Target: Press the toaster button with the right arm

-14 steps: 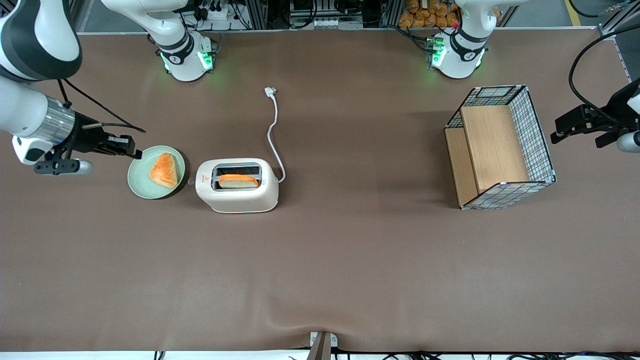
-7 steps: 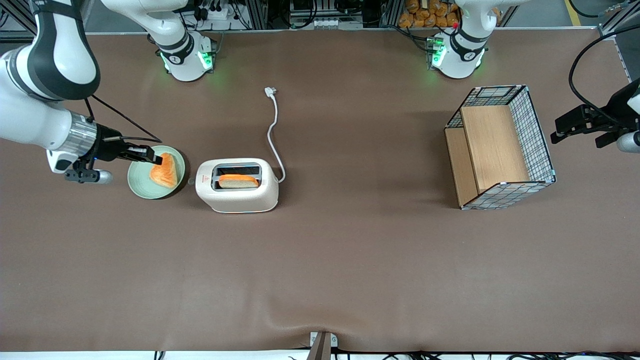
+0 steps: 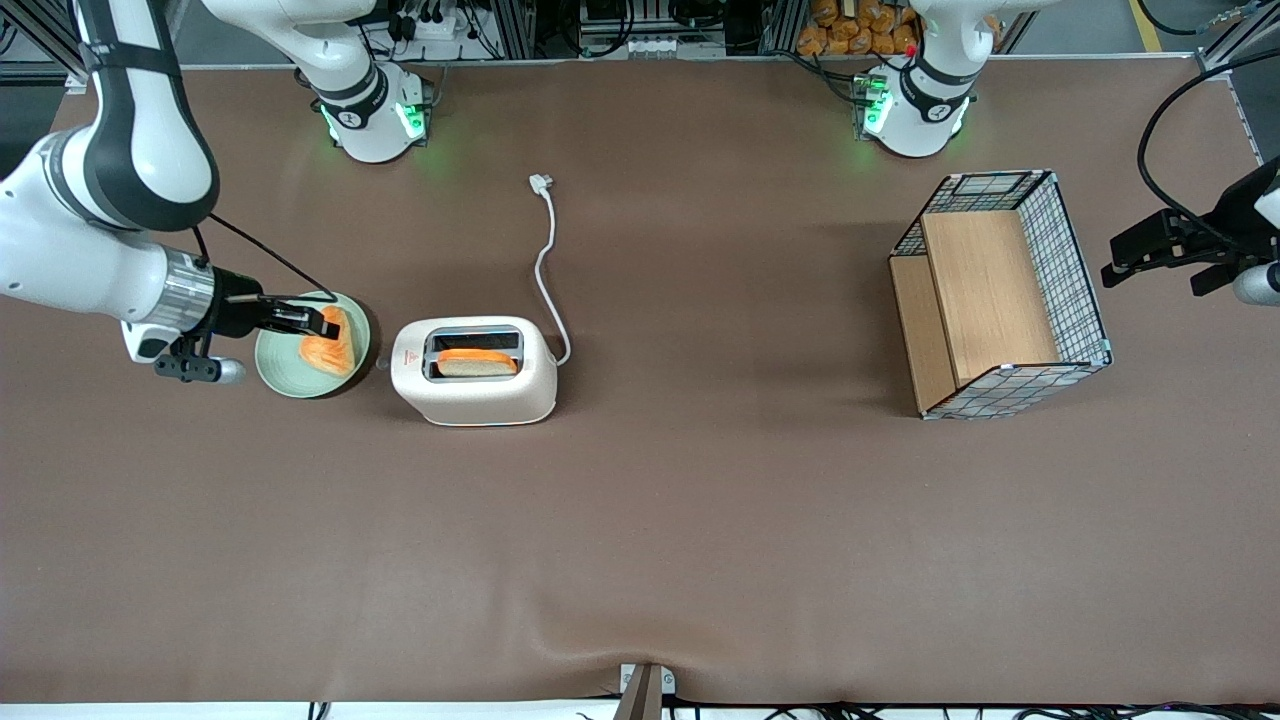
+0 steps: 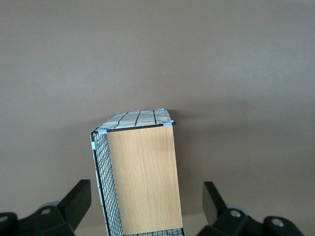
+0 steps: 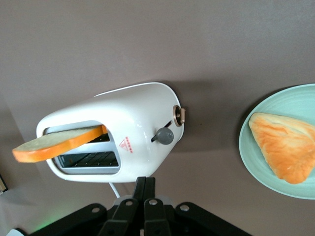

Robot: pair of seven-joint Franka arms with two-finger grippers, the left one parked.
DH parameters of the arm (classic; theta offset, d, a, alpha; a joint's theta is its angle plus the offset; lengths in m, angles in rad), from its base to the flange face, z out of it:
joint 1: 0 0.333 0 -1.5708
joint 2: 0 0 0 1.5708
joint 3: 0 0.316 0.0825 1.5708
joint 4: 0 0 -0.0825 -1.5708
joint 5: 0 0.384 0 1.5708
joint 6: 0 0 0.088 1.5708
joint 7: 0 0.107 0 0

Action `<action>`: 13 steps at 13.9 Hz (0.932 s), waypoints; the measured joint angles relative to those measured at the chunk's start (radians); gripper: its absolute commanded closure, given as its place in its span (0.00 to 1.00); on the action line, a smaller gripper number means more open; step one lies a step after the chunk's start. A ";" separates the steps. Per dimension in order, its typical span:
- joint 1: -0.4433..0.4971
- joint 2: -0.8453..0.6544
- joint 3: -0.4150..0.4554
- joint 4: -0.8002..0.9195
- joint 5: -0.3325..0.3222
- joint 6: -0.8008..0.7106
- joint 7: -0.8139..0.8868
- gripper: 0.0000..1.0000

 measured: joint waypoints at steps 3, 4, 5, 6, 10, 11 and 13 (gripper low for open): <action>0.012 0.030 0.000 0.000 0.002 0.031 0.000 1.00; 0.016 0.039 0.000 0.000 0.003 0.041 0.000 1.00; 0.018 0.047 0.001 0.000 0.003 0.051 0.000 1.00; 0.020 0.056 0.001 0.000 0.003 0.060 0.000 1.00; 0.031 0.088 0.001 -0.001 0.015 0.085 0.000 1.00; 0.033 0.094 0.001 -0.001 0.024 0.086 0.000 1.00; 0.036 0.104 0.001 -0.001 0.027 0.090 0.000 1.00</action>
